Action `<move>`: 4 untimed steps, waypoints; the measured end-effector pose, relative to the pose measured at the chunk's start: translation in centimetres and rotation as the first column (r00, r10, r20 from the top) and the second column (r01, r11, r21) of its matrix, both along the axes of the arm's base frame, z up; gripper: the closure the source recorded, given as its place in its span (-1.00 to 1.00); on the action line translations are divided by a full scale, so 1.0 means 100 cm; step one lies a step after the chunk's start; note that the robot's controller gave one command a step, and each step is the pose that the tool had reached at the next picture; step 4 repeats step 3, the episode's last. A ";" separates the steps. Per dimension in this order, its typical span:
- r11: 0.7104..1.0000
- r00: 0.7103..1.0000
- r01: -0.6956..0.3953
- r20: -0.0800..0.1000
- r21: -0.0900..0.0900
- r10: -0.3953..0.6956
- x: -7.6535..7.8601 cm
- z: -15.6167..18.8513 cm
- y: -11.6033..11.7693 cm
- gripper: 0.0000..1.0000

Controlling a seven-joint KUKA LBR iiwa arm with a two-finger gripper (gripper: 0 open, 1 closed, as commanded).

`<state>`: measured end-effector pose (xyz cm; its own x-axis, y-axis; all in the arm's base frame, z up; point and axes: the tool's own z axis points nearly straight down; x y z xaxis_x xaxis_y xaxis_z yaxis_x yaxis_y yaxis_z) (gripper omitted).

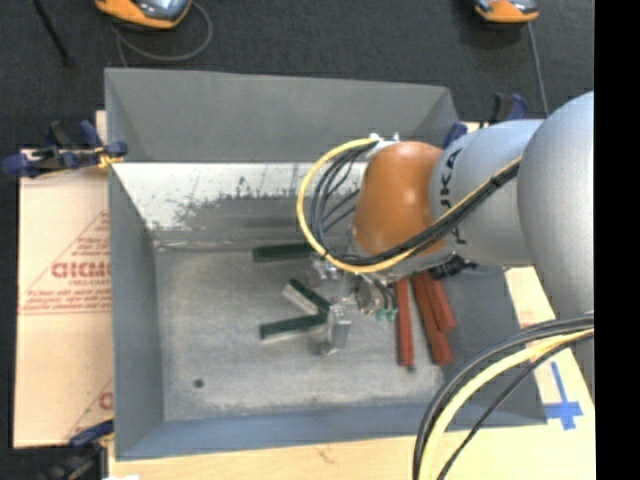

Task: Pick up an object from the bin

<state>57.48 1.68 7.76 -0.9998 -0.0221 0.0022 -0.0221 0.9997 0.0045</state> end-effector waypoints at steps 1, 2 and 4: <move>0.876 0.876 -0.482 0.004 -0.005 0.482 -0.022 -0.007 0.021 -1.00; 0.877 0.877 -0.480 0.005 -0.005 0.480 -0.021 -0.007 0.020 1.00; 0.691 0.691 -0.723 0.009 -0.012 0.723 -0.029 0.144 -0.019 1.00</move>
Offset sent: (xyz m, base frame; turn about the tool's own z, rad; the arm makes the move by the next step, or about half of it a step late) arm -0.0221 0.0209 -0.0076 -0.5028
